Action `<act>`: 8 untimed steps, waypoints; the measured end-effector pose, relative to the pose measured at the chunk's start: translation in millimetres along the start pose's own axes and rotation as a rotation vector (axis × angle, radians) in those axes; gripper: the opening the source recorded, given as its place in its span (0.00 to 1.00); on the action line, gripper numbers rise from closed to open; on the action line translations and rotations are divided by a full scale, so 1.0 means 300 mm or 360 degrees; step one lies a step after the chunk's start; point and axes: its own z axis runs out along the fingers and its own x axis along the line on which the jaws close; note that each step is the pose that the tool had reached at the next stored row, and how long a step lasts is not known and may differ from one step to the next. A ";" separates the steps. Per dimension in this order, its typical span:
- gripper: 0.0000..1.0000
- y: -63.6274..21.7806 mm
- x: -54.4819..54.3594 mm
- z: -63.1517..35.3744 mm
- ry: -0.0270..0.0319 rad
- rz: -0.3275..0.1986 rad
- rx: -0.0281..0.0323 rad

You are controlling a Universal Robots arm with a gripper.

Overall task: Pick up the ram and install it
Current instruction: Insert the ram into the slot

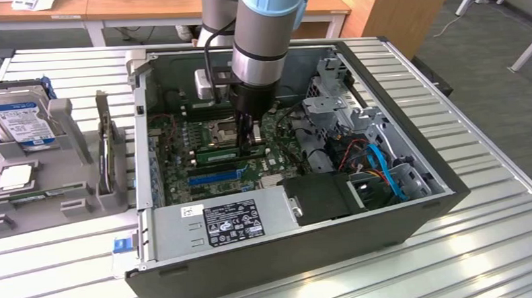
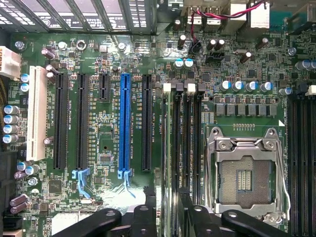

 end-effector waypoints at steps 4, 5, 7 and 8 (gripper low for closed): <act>0.31 0.000 0.000 0.000 -0.00004 0.0000 0.00000; 0.31 0.000 0.000 0.000 -0.00005 0.0000 0.00000; 0.31 0.000 0.000 0.000 -0.00005 0.0000 0.00000; 0.31 0.000 0.000 0.000 -0.00004 0.0000 0.00000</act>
